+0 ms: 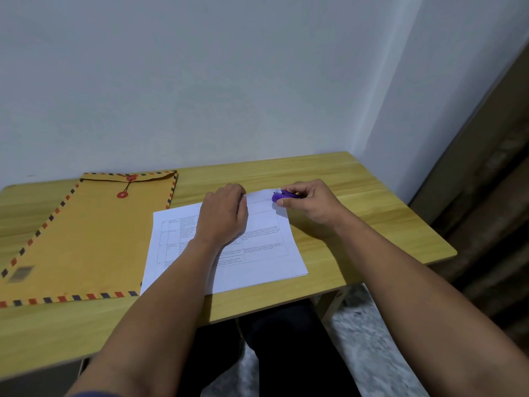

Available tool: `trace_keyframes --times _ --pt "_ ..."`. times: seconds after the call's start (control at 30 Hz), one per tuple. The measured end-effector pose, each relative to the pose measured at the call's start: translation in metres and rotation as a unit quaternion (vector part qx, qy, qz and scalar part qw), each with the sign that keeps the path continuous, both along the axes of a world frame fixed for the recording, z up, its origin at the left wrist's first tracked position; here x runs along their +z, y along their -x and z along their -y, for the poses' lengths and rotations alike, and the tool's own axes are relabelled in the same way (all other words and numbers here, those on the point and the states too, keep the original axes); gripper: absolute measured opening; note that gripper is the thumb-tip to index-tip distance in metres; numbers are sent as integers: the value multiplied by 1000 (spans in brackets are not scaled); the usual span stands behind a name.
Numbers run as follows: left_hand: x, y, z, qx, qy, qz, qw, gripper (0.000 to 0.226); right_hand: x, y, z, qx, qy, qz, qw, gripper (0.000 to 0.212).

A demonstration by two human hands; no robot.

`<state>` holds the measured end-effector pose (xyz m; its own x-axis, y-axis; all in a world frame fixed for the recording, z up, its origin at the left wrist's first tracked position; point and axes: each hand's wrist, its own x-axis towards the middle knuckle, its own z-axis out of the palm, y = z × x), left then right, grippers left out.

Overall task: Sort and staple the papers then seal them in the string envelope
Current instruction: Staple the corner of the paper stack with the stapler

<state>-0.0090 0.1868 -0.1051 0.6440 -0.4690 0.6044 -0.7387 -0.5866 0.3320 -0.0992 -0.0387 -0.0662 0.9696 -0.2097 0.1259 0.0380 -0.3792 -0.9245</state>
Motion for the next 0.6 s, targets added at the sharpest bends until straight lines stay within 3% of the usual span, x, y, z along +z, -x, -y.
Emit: trace_keyframes --times 0.17,0.3,0.43,0.6 --pt "-1 -2 -1 3 -1 4 1000 6 2 -1 -3 -7 7 5 1000 22" --pt "-5 -5 2 -1 -7 3 1000 5 9 4 2 -1 32 -58 998 25" --pt "-13 -13 3 -4 -29 -6 1000 9 4 17 39 -78 83 -96 989 36" --pt "-22 -14 25 4 -60 -25 998 13 -9 49 100 -225 294 -183 911 53"
